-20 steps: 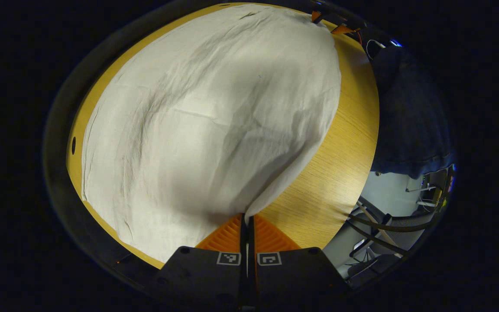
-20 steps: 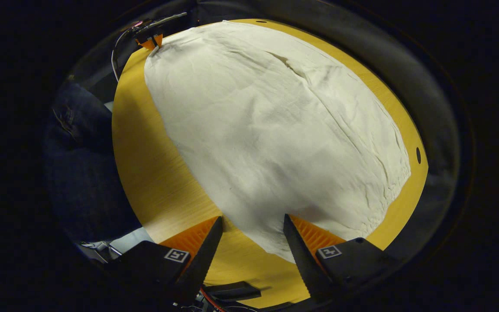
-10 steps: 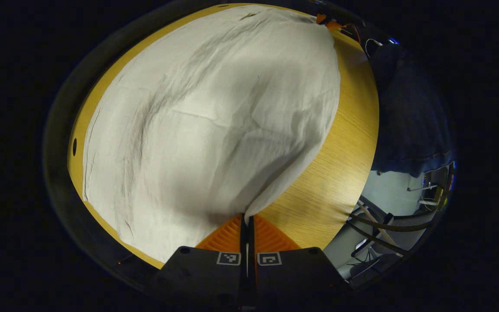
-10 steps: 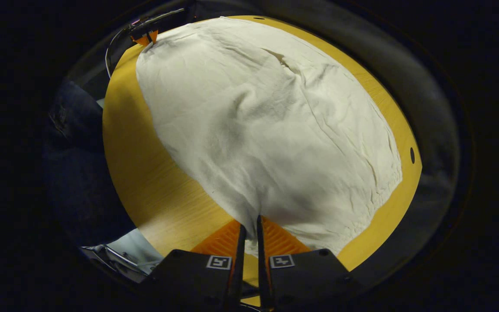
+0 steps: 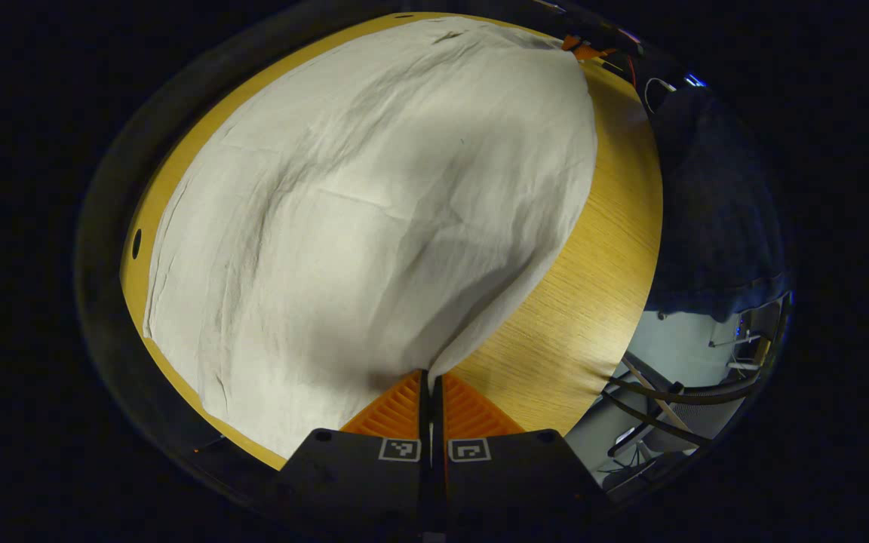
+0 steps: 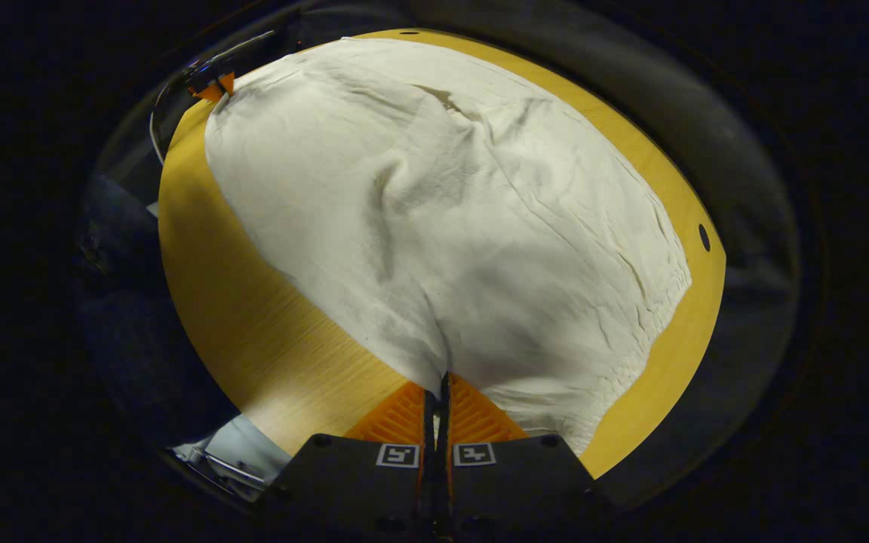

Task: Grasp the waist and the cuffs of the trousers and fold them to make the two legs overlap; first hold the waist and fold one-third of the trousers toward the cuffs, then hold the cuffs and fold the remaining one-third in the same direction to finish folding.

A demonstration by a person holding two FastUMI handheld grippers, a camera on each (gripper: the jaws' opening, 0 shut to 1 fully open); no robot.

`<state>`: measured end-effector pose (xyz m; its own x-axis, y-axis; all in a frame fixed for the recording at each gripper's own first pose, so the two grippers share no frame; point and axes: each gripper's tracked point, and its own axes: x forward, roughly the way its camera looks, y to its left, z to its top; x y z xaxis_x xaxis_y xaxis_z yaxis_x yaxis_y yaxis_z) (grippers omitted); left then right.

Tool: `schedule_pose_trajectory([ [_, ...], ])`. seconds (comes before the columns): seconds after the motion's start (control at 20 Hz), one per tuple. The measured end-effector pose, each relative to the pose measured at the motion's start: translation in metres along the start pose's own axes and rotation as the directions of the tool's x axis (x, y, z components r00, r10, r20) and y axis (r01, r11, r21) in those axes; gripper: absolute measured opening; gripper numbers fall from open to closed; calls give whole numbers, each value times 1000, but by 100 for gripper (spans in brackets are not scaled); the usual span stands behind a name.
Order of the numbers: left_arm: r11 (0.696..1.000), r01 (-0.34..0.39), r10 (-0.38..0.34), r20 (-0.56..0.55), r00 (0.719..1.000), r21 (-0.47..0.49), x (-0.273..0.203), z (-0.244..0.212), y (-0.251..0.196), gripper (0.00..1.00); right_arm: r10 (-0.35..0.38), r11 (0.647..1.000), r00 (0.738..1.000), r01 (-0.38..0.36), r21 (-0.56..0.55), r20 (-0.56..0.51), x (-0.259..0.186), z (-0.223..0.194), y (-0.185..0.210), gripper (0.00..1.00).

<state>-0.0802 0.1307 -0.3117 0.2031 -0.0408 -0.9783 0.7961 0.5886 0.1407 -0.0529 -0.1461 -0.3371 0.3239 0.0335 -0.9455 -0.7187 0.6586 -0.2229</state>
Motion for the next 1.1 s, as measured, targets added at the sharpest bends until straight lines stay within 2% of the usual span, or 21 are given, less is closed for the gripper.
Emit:
schedule_pose_trajectory([
  [0.1, 993, -49, 56, 59, 997, -104, 2, 8, 9, 0, -29, 992, 998, 22, 124, 54, -5, 8, -3, 2],
  [0.2, 963, -69, 108, 137, 985, -260, 0, 24, 18, 0, -72, 970, 991, 43, 240, 114, -12, 19, -10, 2],
  [0.3, 905, -100, 204, 215, 955, -414, -9, 47, 37, 0, -129, 943, 977, 68, 326, 170, -19, 33, -19, 2],
  [0.45, 795, -100, 352, 320, 879, -598, -27, 92, 74, 0, -199, 900, 952, 83, 429, 232, -26, 51, -34, 2],
  [0.6, 716, -126, 479, 351, 805, -687, -48, 136, 122, 0, -274, 851, 915, 88, 518, 295, -38, 77, -53, 2],
  [0.85, 628, -187, 649, 375, 662, -756, -98, 244, 219, 0, -413, 764, 830, 91, 639, 375, -57, 139, -100, 2],
  [0.9, 612, -197, 673, 374, 638, -766, -102, 203, 185, 0, -430, 752, 818, 92, 652, 382, -62, 149, -108, 2],
  [0.95, 593, -185, 688, 374, 622, -784, -99, 243, 218, 0, -452, 740, 803, 94, 666, 389, -63, 155, -115, 2],
  [1.0, 571, -171, 700, 368, 612, -803, -104, 259, 248, 0, -466, 730, 794, 95, 677, 391, -65, 162, -121, 0],
  [1.1, 537, -160, 732, 363, 577, -829, -111, 275, 276, 0, -489, 711, 775, 89, 698, 400, -62, 185, -141, 2],
])
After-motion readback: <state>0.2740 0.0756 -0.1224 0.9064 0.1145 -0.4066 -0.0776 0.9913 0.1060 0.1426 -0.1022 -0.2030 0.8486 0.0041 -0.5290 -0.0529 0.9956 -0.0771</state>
